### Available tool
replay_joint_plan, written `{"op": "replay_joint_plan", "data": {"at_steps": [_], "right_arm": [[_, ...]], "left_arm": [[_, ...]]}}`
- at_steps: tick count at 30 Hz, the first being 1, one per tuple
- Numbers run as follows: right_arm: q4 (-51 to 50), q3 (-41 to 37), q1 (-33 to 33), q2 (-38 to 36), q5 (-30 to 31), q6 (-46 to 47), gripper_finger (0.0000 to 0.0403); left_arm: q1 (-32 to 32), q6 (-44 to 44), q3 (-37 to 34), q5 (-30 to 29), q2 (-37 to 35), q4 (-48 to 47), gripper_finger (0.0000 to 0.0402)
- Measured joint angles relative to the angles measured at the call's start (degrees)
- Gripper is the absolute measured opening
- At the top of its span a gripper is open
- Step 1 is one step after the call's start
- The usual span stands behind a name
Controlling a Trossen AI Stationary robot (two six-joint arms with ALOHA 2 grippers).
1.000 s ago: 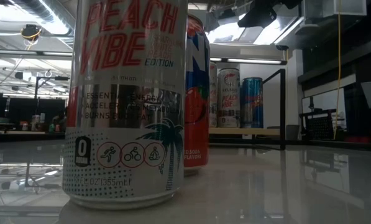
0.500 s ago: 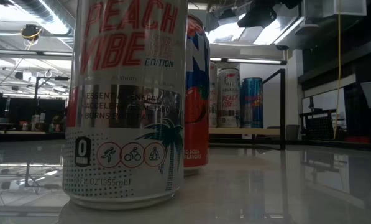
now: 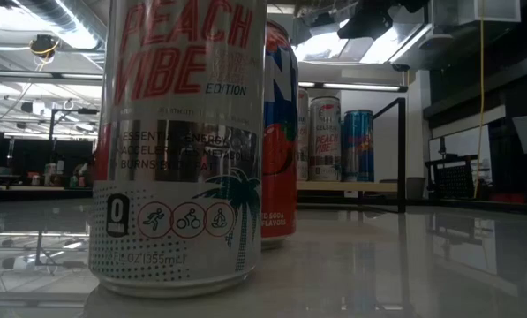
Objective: Place canned beverage on shelf
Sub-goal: Put the blue soda can onto the shelf aligned with the other blue soda cans
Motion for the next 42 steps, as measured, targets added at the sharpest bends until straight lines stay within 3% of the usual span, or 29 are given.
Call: {"op": "replay_joint_plan", "data": {"at_steps": [11, 28, 33, 42], "right_arm": [[0.00, 0.00, 0.00, 0.00, -0.02, 0.00, 0.0363], [-0.02, 0.00, 0.00, 0.00, -0.02, 0.00, 0.0363], [-0.04, 0.00, -0.02, 0.00, -0.02, 0.00, 0.0363], [-0.02, 0.00, -0.01, 0.00, -0.02, 0.00, 0.0363]], "left_arm": [[-7.60, -8.96, 0.00, 6.99, -1.38, 0.20, 0.0211], [-14.49, -7.70, 0.00, 11.68, -1.04, 4.41, 0.0212], [-16.73, -5.63, 0.00, 20.37, -0.98, 8.17, 0.0225], [-19.46, -9.59, 0.02, 16.03, -0.52, 9.14, 0.0227]]}}
